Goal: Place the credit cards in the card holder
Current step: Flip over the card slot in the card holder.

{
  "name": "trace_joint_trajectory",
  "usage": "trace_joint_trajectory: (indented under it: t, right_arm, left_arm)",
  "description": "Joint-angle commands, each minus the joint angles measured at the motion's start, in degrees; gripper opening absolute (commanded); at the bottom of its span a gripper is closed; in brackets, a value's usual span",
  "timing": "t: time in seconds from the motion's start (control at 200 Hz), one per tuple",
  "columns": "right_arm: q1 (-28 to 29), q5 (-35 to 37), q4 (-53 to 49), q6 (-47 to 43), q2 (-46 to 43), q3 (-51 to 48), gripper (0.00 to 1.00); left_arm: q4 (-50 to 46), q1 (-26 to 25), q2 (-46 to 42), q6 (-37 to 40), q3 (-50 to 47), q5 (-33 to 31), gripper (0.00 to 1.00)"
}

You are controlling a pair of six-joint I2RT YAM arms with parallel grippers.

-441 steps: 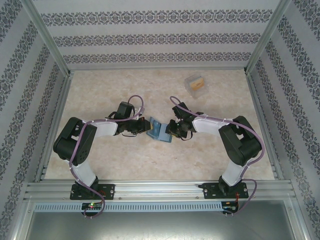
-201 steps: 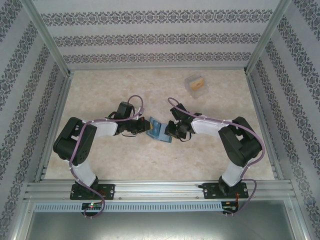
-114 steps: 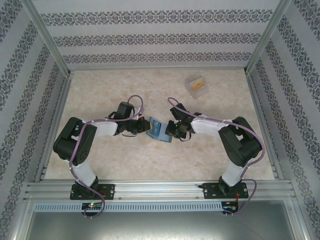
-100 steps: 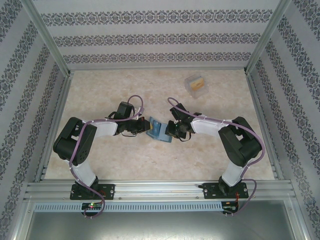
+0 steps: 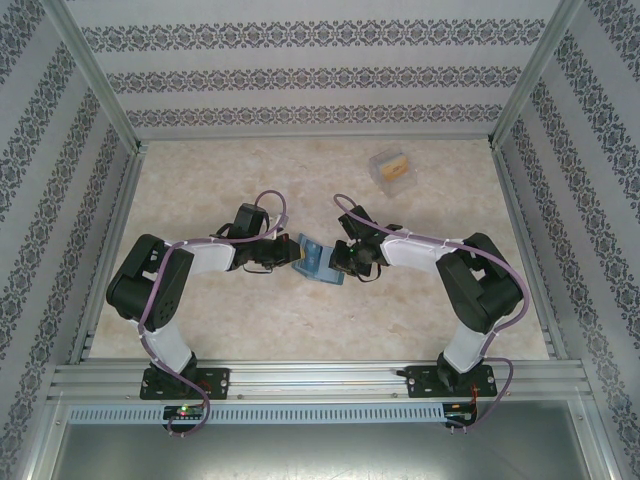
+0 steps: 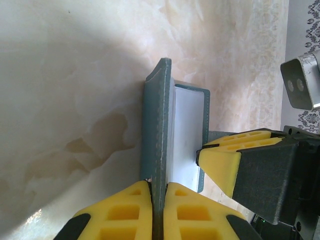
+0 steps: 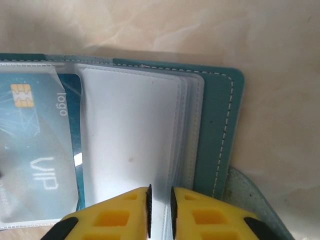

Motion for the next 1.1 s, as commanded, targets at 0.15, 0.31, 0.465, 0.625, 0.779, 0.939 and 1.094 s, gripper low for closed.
trace_joint_trajectory:
  t: [0.15, 0.31, 0.465, 0.625, 0.779, 0.939, 1.094]
  right_arm:
    - [0.76, -2.16, 4.69, 1.65, 0.36, 0.33, 0.22]
    - [0.6, -3.67, 7.08, 2.05, 0.31, 0.08, 0.2]
    - [0.42, -5.18, 9.12, 3.24, 0.76, -0.38, 0.2]
    - [0.52, -4.94, 8.87, 2.64, -0.27, -0.46, 0.25]
    - [0.51, -5.18, 8.68, 1.84, -1.11, -0.49, 0.32]
    - [0.46, -6.93, 10.21, 2.17, -0.39, -0.3, 0.37]
    - [0.51, -7.92, 11.52, 2.36, -0.45, -0.13, 0.39]
  left_arm:
    - [1.55, 0.04, -0.27, -0.85, -1.53, 0.54, 0.11]
    - [2.71, 0.09, 0.08, -1.47, -1.99, 0.88, 0.11]
    - [3.63, 0.09, 0.39, -1.96, -2.42, 1.06, 0.11]
    - [3.85, 0.03, 0.3, -2.12, -2.65, 1.03, 0.11]
    - [4.18, 0.05, 0.59, -2.34, -2.61, 1.07, 0.11]
    - [4.96, 0.08, 0.9, -2.89, -2.65, 1.21, 0.11]
    - [5.21, 0.08, 0.97, -3.14, -2.64, 1.33, 0.11]
